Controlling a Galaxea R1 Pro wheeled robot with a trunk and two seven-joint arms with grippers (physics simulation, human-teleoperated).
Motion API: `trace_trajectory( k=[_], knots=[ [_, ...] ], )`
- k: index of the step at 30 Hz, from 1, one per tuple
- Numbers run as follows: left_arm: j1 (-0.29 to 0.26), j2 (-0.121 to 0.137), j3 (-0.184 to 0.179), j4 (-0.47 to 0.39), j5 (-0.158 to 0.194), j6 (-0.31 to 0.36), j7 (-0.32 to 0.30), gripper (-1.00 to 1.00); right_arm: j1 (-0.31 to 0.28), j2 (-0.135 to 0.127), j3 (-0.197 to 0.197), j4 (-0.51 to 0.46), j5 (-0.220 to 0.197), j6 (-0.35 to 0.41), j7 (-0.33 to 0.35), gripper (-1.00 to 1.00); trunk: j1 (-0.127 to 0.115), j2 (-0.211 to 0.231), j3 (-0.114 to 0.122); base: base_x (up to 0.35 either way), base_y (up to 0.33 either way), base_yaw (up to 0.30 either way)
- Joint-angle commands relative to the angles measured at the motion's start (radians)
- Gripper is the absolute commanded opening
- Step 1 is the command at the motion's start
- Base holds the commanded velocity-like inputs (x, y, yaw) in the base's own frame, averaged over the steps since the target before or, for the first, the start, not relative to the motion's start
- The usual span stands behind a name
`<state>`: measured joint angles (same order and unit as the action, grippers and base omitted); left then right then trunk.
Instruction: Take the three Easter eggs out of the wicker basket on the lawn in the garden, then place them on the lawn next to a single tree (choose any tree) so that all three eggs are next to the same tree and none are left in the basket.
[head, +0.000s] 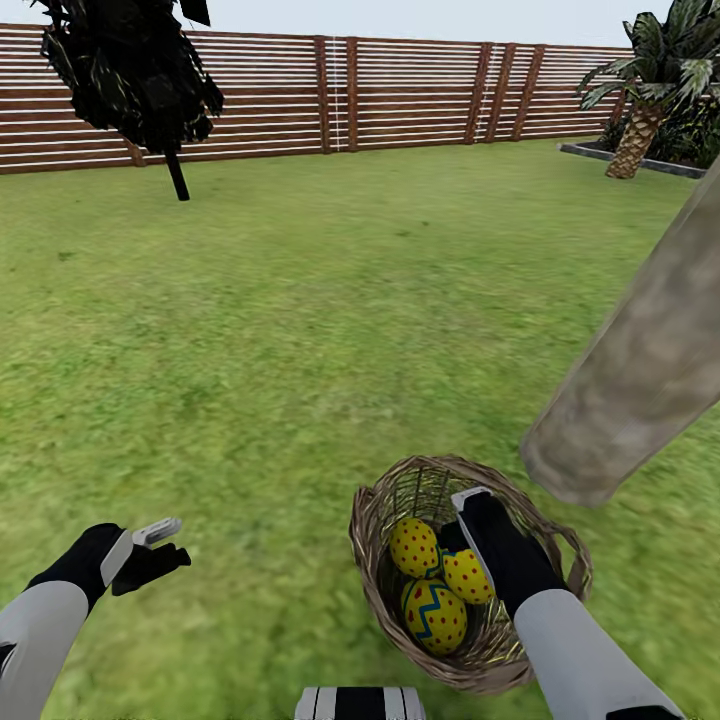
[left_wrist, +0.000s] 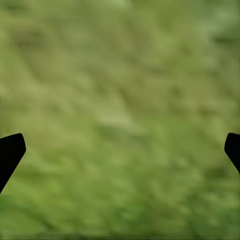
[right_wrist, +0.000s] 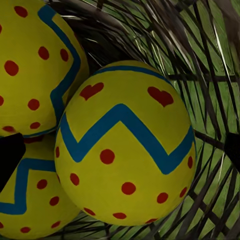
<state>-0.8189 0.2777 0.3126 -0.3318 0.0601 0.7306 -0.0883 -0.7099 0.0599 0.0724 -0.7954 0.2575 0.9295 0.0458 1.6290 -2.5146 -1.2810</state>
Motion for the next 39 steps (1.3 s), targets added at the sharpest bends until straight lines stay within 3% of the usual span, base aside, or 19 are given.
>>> trace_trajectory(
  k=[1, 16, 25, 39],
  knots=[
    [0.000, 0.000, 0.003, -0.001, 0.006, 0.006, 0.001, 1.00, 0.000, -0.001, 0.000, -0.001, 0.008, 0.005, 0.005, 1.00, 0.000, -0.001, -0.005, 0.000, 0.000, 0.000],
    [0.000, 0.000, 0.003, -0.002, 0.006, 0.006, 0.001, 1.00, 0.000, 0.000, 0.000, -0.001, 0.008, 0.005, 0.001, 1.00, 0.003, -0.002, -0.024, 0.000, 0.000, 0.000],
    [0.000, 0.000, 0.003, -0.003, 0.006, 0.006, 0.001, 1.00, 0.000, 0.001, 0.000, -0.001, 0.006, 0.005, 0.005, 1.00, 0.007, -0.004, -0.059, 0.000, 0.000, 0.000],
    [0.000, 0.000, 0.003, -0.003, 0.006, 0.006, 0.001, 1.00, 0.000, -0.001, 0.001, -0.001, 0.011, 0.005, -0.002, 1.00, 0.007, -0.004, -0.063, 0.000, 0.000, 0.000]
  ],
)
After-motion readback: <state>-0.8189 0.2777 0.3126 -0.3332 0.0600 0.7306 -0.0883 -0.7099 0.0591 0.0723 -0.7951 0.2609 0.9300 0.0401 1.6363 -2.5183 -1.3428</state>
